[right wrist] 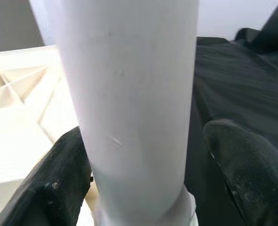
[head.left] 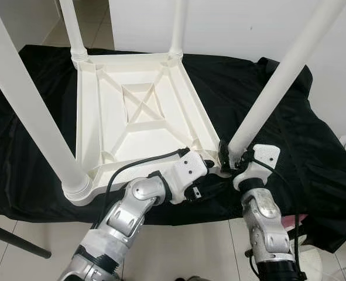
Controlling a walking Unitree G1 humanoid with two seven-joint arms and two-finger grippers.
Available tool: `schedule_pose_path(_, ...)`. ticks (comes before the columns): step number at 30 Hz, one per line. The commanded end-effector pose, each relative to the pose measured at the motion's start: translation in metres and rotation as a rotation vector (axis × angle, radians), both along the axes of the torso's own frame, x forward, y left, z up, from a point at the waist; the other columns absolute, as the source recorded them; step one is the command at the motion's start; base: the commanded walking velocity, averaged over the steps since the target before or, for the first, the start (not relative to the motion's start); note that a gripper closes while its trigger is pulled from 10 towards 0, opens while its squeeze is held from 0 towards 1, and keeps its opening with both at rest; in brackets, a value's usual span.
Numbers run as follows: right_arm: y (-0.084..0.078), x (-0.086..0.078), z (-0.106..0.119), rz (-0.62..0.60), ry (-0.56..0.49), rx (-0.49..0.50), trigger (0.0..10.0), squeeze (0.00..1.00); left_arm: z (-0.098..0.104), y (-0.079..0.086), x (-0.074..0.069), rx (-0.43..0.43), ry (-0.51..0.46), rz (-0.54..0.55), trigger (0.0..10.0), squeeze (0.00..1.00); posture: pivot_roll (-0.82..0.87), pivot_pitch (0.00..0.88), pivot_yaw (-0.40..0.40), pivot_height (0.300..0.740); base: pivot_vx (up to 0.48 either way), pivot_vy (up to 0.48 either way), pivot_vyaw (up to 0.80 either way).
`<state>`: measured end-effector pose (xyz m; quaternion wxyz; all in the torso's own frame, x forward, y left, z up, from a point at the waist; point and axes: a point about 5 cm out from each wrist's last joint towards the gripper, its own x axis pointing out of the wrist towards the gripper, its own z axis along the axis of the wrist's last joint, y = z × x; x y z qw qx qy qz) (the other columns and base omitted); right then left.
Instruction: Building children table
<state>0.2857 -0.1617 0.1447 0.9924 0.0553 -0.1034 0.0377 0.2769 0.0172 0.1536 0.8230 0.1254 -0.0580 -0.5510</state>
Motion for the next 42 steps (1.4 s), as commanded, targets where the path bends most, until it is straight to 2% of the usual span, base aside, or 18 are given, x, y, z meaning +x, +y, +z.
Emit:
schedule_pose_path(1,-0.005,-0.003,0.000,0.027,-0.018,-0.004,10.0,0.00,-0.002,0.002,-0.002,0.007,-0.002,0.021,10.0,0.00,-0.04,0.086,-0.068,0.740,0.000,0.000,0.00)
schedule_pose_path(6,-0.017,0.000,0.000,0.169,-0.029,-0.066,10.0,0.00,-0.005,0.009,-0.003,0.043,0.002,-0.013,10.0,0.00,-0.04,0.079,-0.062,0.740,0.000,0.000,0.00)
schedule_pose_path(14,-0.028,0.011,0.000,0.263,-0.011,-0.140,10.0,0.00,-0.004,0.011,-0.007,0.065,0.023,-0.052,10.0,0.00,-0.03,0.074,-0.058,0.740,0.000,0.000,0.00)
schedule_pose_path(19,-0.034,0.025,0.001,0.338,0.013,-0.199,10.0,0.00,-0.003,0.008,-0.012,0.074,0.030,-0.080,10.0,0.00,-0.02,0.069,-0.061,0.740,0.000,0.000,0.00)
schedule_pose_path(20,-0.034,0.027,0.001,0.354,0.020,-0.209,8.5,0.00,-0.003,0.008,-0.012,0.076,0.031,-0.084,10.0,0.00,-0.02,0.069,-0.061,0.740,0.000,0.000,0.00)
schedule_pose_path(21,-0.034,0.030,-0.001,0.369,0.032,-0.223,2.8,0.00,-0.004,0.008,-0.013,0.077,0.033,-0.086,10.0,0.00,-0.02,0.068,-0.063,0.740,0.000,0.000,0.00)
schedule_pose_path(23,-0.034,0.030,-0.001,0.369,0.032,-0.223,2.8,0.00,-0.004,0.008,-0.013,0.077,0.033,-0.086,10.0,0.00,-0.02,0.068,-0.063,0.740,0.000,0.000,0.00)
schedule_pose_path(25,-0.033,0.034,-0.004,0.393,0.049,-0.234,0.0,0.00,-0.004,0.008,-0.014,0.078,0.033,-0.085,10.0,0.00,-0.01,0.068,-0.065,0.740,0.000,0.000,0.00)
schedule_pose_path(36,-0.033,0.032,-0.012,0.426,0.071,-0.204,0.0,0.00,-0.003,0.007,-0.015,0.078,0.036,-0.072,10.0,0.00,-0.01,0.076,-0.066,0.740,0.000,0.000,0.00)
schedule_pose_path(37,-0.033,0.031,-0.014,0.421,0.077,-0.187,0.5,0.00,-0.003,0.007,-0.016,0.079,0.038,-0.071,10.0,0.00,-0.02,0.079,-0.063,0.740,0.000,0.000,0.00)
schedule_pose_path(39,-0.033,0.031,-0.014,0.421,0.077,-0.187,0.5,0.00,-0.003,0.007,-0.016,0.079,0.038,-0.071,10.0,0.00,-0.02,0.079,-0.063,0.740,0.000,0.000,0.00)
schedule_pose_path(40,-0.033,0.030,-0.015,0.409,0.084,-0.167,10.0,0.00,-0.003,0.007,-0.016,0.080,0.039,-0.071,10.0,0.00,-0.02,0.081,-0.062,0.740,0.000,0.000,0.00)
schedule_pose_path(42,-0.033,0.030,-0.015,0.409,0.084,-0.167,10.0,0.00,-0.003,0.007,-0.016,0.080,0.039,-0.071,10.0,0.00,-0.02,0.081,-0.062,0.740,0.000,0.000,0.00)
